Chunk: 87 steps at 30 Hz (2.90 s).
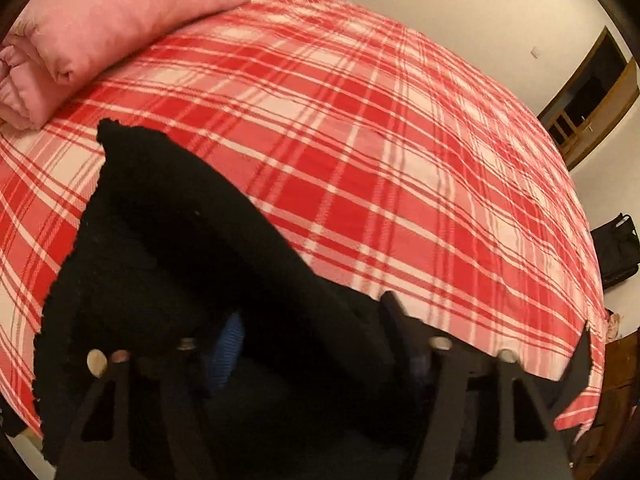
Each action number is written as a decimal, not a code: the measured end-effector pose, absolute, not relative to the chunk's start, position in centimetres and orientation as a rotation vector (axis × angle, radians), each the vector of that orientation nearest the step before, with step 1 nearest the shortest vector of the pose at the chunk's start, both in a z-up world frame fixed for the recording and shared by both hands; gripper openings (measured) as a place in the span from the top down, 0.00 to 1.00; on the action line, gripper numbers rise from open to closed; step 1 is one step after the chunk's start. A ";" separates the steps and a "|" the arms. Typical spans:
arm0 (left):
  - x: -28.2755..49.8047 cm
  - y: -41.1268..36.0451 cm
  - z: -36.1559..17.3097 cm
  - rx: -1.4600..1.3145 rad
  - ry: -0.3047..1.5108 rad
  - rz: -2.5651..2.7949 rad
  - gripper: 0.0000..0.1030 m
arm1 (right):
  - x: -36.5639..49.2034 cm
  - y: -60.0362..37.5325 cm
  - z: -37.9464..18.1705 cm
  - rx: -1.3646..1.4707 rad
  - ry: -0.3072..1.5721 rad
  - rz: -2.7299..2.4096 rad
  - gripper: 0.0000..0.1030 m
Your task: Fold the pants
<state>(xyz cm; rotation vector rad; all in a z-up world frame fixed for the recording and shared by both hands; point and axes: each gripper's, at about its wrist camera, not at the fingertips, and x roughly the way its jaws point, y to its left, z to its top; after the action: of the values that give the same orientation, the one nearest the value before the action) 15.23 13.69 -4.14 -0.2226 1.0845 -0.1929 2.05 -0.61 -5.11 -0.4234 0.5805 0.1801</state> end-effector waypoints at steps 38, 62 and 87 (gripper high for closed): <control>10.0 16.5 -2.0 -0.470 0.827 -0.295 0.89 | 11.2 -38.4 -7.5 0.513 1.324 -0.550 0.66; 8.1 16.5 -0.1 -0.505 0.822 -0.276 0.89 | -6.0 -42.1 -1.0 1.208 0.447 -0.036 0.93; 0.0 20.5 0.1 -0.569 0.782 -0.311 0.89 | -23.4 -38.3 0.0 1.069 0.324 0.077 0.94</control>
<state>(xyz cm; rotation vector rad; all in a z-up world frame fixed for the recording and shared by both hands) -0.02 20.53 0.07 -0.5687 0.7821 -0.3106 -23.38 -38.33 -0.02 1.0694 0.3237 0.0773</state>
